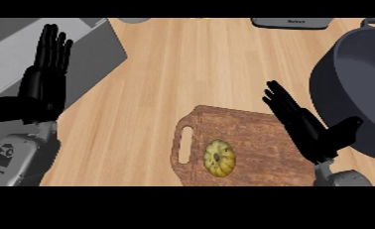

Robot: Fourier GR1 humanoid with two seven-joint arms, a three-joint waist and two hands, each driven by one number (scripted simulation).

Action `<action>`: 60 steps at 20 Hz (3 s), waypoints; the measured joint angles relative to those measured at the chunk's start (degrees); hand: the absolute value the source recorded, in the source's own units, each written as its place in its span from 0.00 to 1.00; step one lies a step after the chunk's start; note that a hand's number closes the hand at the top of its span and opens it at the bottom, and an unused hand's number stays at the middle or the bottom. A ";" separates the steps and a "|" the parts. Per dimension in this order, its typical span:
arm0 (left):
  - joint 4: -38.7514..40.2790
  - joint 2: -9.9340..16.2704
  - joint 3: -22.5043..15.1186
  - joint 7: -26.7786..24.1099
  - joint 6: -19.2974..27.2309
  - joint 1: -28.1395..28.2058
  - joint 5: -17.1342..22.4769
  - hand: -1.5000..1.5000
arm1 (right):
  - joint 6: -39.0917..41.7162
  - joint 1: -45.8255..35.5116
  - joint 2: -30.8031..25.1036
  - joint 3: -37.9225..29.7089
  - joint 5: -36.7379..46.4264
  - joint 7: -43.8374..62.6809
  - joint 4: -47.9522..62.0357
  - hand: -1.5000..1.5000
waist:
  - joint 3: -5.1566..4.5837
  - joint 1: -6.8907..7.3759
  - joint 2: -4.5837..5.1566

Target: Pick the squash from the cutting board and place it in the pot

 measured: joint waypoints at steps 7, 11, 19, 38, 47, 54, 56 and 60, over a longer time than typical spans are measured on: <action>0.88 -0.29 -1.15 1.72 -1.77 -1.29 0.21 0.50 | 11.26 -19.95 -7.33 4.55 3.72 8.73 -4.07 1.00 | 0.28 2.39 0.02; 1.84 -0.89 -1.76 2.90 -2.96 -1.31 1.13 0.50 | 16.42 -28.98 -15.75 6.49 15.04 7.63 -3.69 0.00 | 0.58 2.03 0.42; 0.86 -0.79 -0.78 5.08 -3.74 -0.16 1.74 0.50 | 29.73 -37.80 -20.03 10.09 25.36 -6.68 -1.18 0.00 | 1.00 0.04 0.51; 3.27 -2.07 2.56 5.64 -5.52 -0.89 -0.22 0.50 | 47.37 -44.57 -4.62 25.32 37.53 21.21 -7.45 0.00 | 1.01 -1.85 0.19; 1.39 -3.29 3.86 7.24 -6.51 -0.34 -1.90 0.50 | 49.48 -37.55 0.31 27.10 43.99 24.73 -6.54 0.00 | 1.05 -1.71 0.26; -0.02 -4.49 5.48 8.89 -7.82 0.06 -2.97 0.50 | 49.89 -33.59 0.90 25.91 51.57 17.94 -7.76 0.00 | 1.06 -1.69 0.31; 0.68 -5.57 5.39 7.53 -8.07 0.47 -3.93 0.50 | 49.89 -32.49 2.49 26.13 53.36 18.05 -8.26 0.00 | 1.06 -1.74 0.31; 0.39 -6.47 5.84 7.98 -8.25 0.69 -5.04 0.50 | 49.73 -30.81 4.77 27.39 58.22 18.72 -7.83 0.00 | 1.06 -1.70 0.29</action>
